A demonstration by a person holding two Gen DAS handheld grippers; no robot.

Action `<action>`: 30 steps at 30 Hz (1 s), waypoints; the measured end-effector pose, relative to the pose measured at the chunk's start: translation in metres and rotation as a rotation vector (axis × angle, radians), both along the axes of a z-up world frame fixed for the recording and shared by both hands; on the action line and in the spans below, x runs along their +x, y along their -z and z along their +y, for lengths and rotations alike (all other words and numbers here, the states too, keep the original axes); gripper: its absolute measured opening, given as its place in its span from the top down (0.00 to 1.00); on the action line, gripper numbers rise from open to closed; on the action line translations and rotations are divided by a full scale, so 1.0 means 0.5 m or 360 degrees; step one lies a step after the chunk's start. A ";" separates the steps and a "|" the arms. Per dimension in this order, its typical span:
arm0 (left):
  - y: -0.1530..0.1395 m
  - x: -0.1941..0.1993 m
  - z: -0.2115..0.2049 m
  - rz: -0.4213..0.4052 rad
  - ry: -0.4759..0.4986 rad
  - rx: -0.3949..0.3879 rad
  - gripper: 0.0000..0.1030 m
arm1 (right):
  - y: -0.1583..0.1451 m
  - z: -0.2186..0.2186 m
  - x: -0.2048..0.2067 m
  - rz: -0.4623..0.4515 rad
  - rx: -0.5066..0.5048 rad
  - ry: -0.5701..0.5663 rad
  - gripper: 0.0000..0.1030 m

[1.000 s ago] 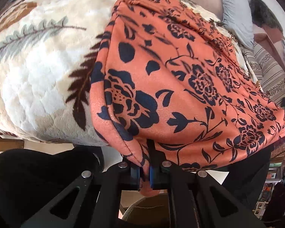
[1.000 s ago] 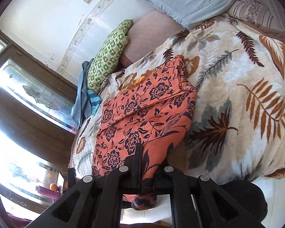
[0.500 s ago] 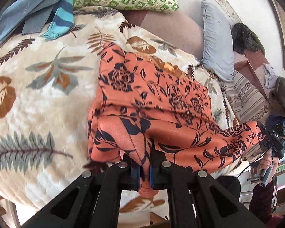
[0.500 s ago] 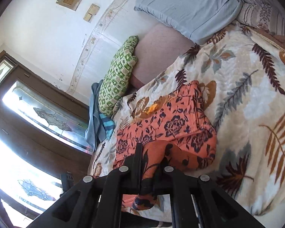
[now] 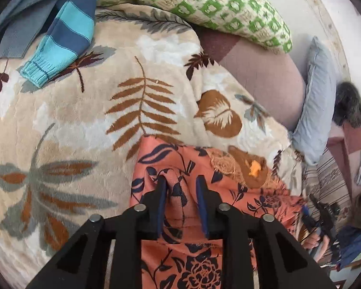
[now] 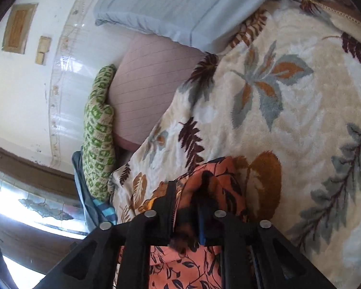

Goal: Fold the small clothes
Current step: 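Grasp the dress hem with both grippers side by side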

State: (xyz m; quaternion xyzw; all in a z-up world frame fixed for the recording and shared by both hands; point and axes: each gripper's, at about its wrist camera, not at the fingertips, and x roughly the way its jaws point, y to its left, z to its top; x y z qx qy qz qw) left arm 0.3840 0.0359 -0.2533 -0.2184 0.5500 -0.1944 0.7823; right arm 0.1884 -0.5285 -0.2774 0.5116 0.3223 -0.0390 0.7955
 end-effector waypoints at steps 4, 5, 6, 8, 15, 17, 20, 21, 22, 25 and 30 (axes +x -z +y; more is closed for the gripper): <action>-0.038 -0.034 0.060 -0.0230 -0.0301 0.0015 0.54 | 0.028 -0.031 -0.029 -0.0059 0.0016 0.0150 0.25; -0.049 -0.051 0.069 -0.0289 -0.0372 0.0002 0.54 | 0.021 -0.033 -0.041 -0.0069 -0.0015 0.0170 0.25; -0.061 -0.077 0.075 -0.0352 -0.0449 -0.0011 0.54 | 0.007 -0.027 -0.050 -0.0080 -0.0081 0.0165 0.25; -0.075 -0.125 0.062 -0.0451 -0.0519 0.0001 0.47 | -0.037 0.014 -0.054 -0.0060 -0.0302 0.0062 0.25; -0.024 -0.237 -0.037 -0.0509 -0.0432 0.0062 0.44 | -0.089 0.348 -0.007 0.0068 -0.0989 -0.0722 0.29; -0.020 -0.228 -0.049 -0.0542 -0.0361 0.0074 0.44 | -0.054 0.437 0.023 0.0156 -0.1016 -0.0930 0.35; -0.019 -0.212 -0.022 -0.0565 -0.0387 0.0042 0.44 | 0.010 0.540 0.079 0.0244 -0.1003 -0.1117 0.46; -0.019 -0.205 -0.012 -0.0564 -0.0402 0.0063 0.44 | 0.029 0.570 0.104 0.0279 -0.0979 -0.1170 0.48; -0.019 -0.200 -0.002 -0.0564 -0.0414 0.0071 0.44 | 0.045 0.597 0.132 0.0319 -0.0965 -0.1202 0.51; -0.023 -0.183 0.024 -0.0600 -0.0464 0.0076 0.44 | 0.038 0.648 0.214 0.0322 -0.1134 -0.1148 0.51; -0.024 -0.162 0.020 -0.0637 -0.0390 0.0003 0.44 | -0.030 0.535 0.323 0.0201 -0.0803 -0.0698 0.50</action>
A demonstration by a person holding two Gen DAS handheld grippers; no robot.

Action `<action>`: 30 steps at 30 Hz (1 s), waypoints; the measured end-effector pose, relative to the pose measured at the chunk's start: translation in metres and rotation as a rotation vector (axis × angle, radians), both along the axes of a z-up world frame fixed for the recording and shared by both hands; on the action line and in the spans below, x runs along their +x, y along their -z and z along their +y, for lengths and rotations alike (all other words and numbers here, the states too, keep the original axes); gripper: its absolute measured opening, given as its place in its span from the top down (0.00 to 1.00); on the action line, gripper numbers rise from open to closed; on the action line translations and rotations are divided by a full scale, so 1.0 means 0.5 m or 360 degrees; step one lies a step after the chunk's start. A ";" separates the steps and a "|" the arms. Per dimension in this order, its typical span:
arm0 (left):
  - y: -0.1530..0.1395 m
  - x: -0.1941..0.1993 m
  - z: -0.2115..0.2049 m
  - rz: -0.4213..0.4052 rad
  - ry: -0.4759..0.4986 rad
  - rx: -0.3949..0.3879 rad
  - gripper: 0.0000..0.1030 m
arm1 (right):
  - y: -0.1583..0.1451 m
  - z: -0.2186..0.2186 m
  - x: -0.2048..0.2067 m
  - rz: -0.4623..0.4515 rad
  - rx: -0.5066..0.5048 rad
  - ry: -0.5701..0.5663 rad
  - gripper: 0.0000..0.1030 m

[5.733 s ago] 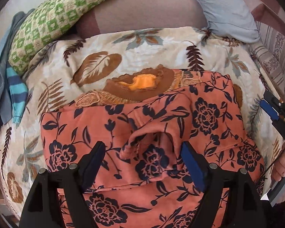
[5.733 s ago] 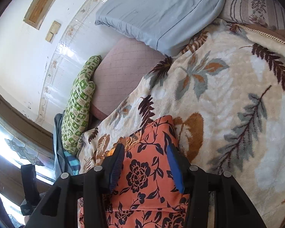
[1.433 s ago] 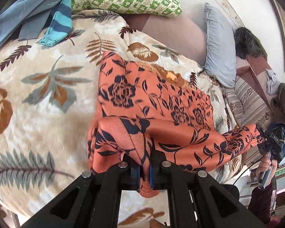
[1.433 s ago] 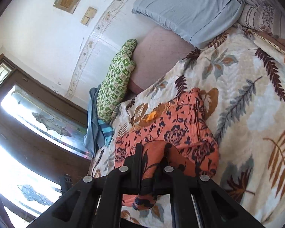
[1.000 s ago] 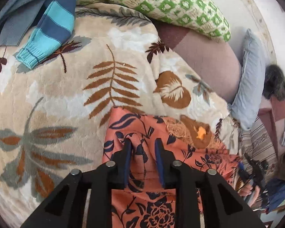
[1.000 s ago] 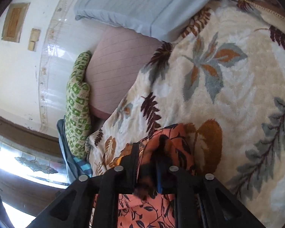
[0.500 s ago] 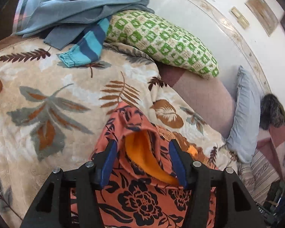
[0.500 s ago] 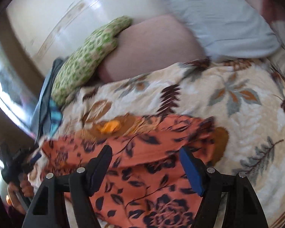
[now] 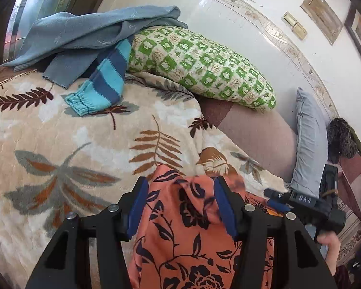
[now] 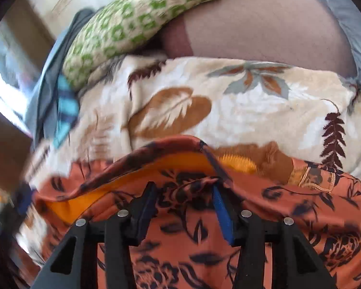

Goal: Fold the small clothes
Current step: 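Grasp the dress hem with both grippers side by side, then lift the hem with both grippers and fold it toward the collar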

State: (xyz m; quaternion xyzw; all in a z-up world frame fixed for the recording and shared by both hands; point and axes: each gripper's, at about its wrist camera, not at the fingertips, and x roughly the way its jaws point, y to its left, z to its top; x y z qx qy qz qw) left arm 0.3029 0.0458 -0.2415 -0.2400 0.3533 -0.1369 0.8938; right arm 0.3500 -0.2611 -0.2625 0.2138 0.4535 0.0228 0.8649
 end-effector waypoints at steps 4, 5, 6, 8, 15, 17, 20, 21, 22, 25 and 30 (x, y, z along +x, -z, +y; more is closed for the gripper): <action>0.008 0.002 -0.067 0.0002 0.0227 0.0039 0.38 | -0.040 -0.065 -0.039 -0.0089 -0.0065 0.0080 0.50; 0.012 0.004 -0.086 -0.0002 0.0265 0.0056 0.33 | -0.038 -0.081 -0.057 -0.0087 -0.0084 0.0091 0.50; 0.018 0.008 -0.104 0.0007 0.0297 0.0075 0.30 | -0.030 -0.106 -0.081 -0.0079 -0.0091 0.0112 0.50; 0.037 0.023 -0.133 0.0063 0.0340 0.0119 0.17 | -0.015 -0.157 -0.129 -0.0053 -0.0093 0.0163 0.50; 0.086 0.055 -0.141 0.0241 0.0287 0.0196 0.12 | 0.078 -0.307 -0.231 0.0140 -0.0132 0.0398 0.51; 0.088 0.052 -0.146 0.0227 0.0301 0.0246 0.12 | 0.099 -0.345 -0.245 0.0158 -0.0136 0.0495 0.53; 0.086 0.047 -0.159 0.0195 0.0317 0.0341 0.12 | 0.075 -0.361 -0.249 0.0091 -0.0071 0.0524 0.53; 0.086 0.047 -0.164 0.0188 0.0323 0.0374 0.12 | 0.060 -0.356 -0.243 0.0064 -0.0104 0.0506 0.53; 0.087 0.046 -0.168 0.0183 0.0331 0.0403 0.12 | 0.045 -0.349 -0.232 0.0044 -0.0133 0.0478 0.51; 0.086 0.045 -0.172 0.0174 0.0342 0.0438 0.12 | 0.025 -0.328 -0.188 0.0066 -0.0009 0.0349 0.50; 0.089 0.047 -0.179 0.0168 0.0362 0.0464 0.09 | 0.078 -0.228 -0.091 0.0411 -0.0047 0.0036 0.48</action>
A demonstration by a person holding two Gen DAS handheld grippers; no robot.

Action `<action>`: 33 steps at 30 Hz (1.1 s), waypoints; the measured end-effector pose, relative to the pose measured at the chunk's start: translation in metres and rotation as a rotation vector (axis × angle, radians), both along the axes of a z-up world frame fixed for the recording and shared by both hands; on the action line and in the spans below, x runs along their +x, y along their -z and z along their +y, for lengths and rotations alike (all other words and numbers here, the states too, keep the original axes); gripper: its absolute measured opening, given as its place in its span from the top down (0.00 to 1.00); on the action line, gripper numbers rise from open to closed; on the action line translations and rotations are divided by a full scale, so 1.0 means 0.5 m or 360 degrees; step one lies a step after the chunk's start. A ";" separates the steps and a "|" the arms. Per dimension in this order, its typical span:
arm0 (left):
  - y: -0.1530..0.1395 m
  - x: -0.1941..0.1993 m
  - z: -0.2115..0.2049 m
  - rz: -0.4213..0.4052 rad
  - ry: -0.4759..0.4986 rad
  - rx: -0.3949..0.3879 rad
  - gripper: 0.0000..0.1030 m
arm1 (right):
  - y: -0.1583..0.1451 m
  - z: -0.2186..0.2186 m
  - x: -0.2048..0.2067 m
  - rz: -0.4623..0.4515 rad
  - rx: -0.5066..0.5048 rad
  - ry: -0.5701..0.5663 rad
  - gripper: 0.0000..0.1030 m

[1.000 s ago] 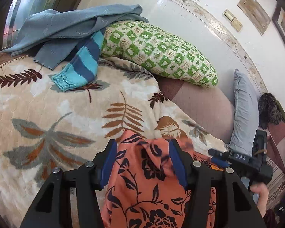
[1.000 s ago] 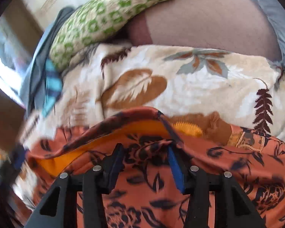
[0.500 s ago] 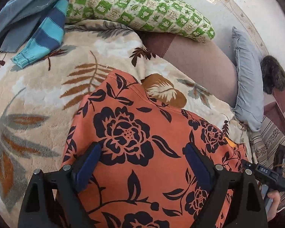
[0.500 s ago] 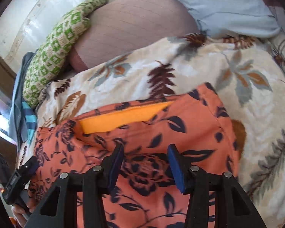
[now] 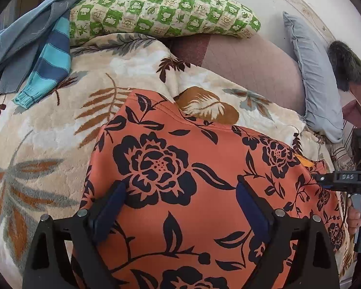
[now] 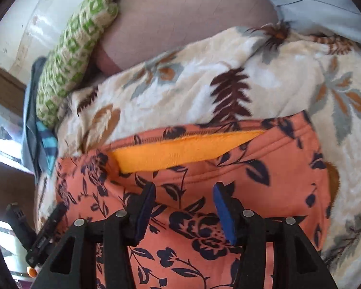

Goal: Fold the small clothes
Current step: 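Lift the hem with both grippers and fold it toward the collar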

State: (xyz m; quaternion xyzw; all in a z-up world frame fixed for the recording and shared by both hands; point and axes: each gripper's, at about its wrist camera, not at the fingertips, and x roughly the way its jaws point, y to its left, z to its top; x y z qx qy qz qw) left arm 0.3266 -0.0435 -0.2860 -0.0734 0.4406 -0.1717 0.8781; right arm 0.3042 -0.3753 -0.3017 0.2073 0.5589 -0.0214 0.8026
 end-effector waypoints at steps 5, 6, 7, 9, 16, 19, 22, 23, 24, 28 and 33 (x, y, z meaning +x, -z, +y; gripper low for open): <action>0.004 -0.004 -0.019 -0.0032 0.0045 0.0110 0.06 | 0.016 0.027 0.069 0.0021 -0.0418 0.0042 0.67; 0.004 -0.005 -0.021 -0.0036 0.0050 0.0124 0.06 | 0.009 0.019 0.080 -0.0011 -0.0533 0.0092 0.74; 0.004 -0.005 -0.021 -0.0037 0.0054 0.0130 0.06 | 0.006 0.003 0.088 -0.0022 -0.0571 0.0160 0.78; 0.004 -0.005 -0.020 -0.0037 0.0052 0.0122 0.06 | -0.015 -0.031 0.081 -0.0109 -0.0449 0.0289 0.78; 0.006 -0.007 -0.030 -0.0049 0.0048 0.0166 0.06 | -0.069 0.022 0.066 -0.0167 -0.0197 -0.0207 0.35; 0.007 -0.008 -0.030 -0.0055 0.0055 0.0180 0.06 | -0.061 0.022 0.077 -0.0132 -0.0183 -0.0229 0.36; 0.008 -0.008 -0.030 -0.0056 0.0055 0.0181 0.05 | -0.010 0.006 0.099 0.0058 -0.0164 -0.0180 0.36; 0.008 -0.008 -0.031 -0.0057 0.0059 0.0183 0.05 | 0.014 0.002 0.108 0.0121 -0.0236 -0.0148 0.36; 0.008 -0.008 -0.031 -0.0059 0.0063 0.0188 0.05 | 0.027 0.005 0.108 0.0155 -0.0272 -0.0146 0.36; 0.010 -0.007 -0.035 -0.0064 0.0070 0.0212 0.04 | 0.026 0.041 0.094 0.0122 -0.0456 -0.0227 0.48; 0.011 -0.007 -0.038 -0.0069 0.0072 0.0228 0.04 | -0.007 0.072 0.082 0.0086 -0.0577 -0.0269 0.94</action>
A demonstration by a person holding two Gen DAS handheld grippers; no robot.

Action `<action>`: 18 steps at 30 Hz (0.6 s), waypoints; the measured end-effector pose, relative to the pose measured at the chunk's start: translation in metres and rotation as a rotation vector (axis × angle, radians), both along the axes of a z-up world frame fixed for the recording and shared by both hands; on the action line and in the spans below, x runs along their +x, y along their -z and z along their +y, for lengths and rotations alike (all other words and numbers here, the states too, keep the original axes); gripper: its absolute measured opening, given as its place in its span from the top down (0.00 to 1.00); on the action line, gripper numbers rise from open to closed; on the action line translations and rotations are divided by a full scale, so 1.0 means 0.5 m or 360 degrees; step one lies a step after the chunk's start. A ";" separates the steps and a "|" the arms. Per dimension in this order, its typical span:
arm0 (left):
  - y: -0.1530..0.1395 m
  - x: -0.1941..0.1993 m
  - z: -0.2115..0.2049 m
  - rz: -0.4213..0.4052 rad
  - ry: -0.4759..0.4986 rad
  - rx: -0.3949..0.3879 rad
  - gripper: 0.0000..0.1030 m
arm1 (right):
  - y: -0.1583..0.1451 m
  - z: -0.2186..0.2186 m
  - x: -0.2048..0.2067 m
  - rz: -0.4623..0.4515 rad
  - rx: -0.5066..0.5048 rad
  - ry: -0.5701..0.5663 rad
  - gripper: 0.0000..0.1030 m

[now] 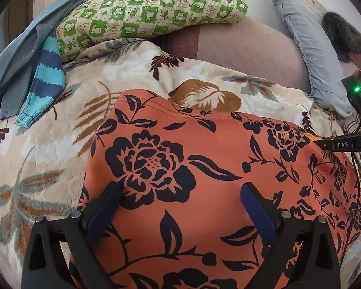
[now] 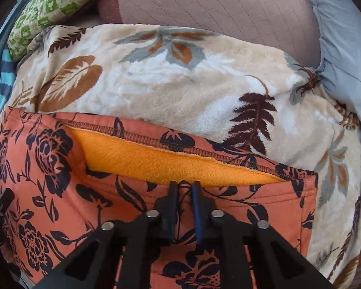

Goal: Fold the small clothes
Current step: 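Lift the hem with both grippers and fold it toward the collar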

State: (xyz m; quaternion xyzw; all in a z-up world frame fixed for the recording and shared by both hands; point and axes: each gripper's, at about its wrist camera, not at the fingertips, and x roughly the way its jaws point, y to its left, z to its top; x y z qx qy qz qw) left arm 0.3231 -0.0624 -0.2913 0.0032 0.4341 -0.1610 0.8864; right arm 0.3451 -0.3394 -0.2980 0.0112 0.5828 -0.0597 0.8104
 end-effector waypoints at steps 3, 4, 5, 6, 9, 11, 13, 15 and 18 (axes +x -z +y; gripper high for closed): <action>0.001 -0.001 -0.001 -0.0001 -0.0003 0.0000 0.04 | -0.040 -0.012 -0.011 -0.0134 -0.0011 0.0044 0.94; 0.001 -0.001 -0.002 -0.0001 -0.0003 0.0002 0.04 | -0.053 -0.023 -0.012 -0.0176 0.0019 0.0078 0.94; 0.001 -0.001 -0.002 -0.0001 -0.0005 0.0001 0.04 | -0.064 -0.034 -0.013 -0.0218 0.0033 0.0114 0.94; 0.000 0.000 -0.001 0.0001 -0.0008 -0.0002 0.04 | -0.075 -0.046 -0.013 -0.0264 0.0036 0.0149 0.94; -0.001 0.002 0.004 0.0008 -0.0020 -0.0028 0.04 | -0.078 -0.081 -0.008 -0.0385 0.0124 0.0256 0.94; -0.001 0.002 0.005 0.0009 -0.0022 -0.0030 0.04 | -0.045 -0.095 0.012 -0.0365 0.0182 0.0283 0.94; 0.000 0.001 0.005 0.0007 -0.0016 -0.0022 0.04 | 0.015 -0.099 0.033 -0.0300 0.0246 0.0277 0.91; -0.001 0.001 0.007 0.0009 -0.0015 -0.0024 0.04 | 0.033 -0.117 0.023 -0.0376 0.0344 0.0328 0.89; -0.004 0.002 0.015 0.0018 -0.0039 -0.0048 0.04 | 0.009 -0.170 -0.012 -0.0444 0.0621 0.0479 0.89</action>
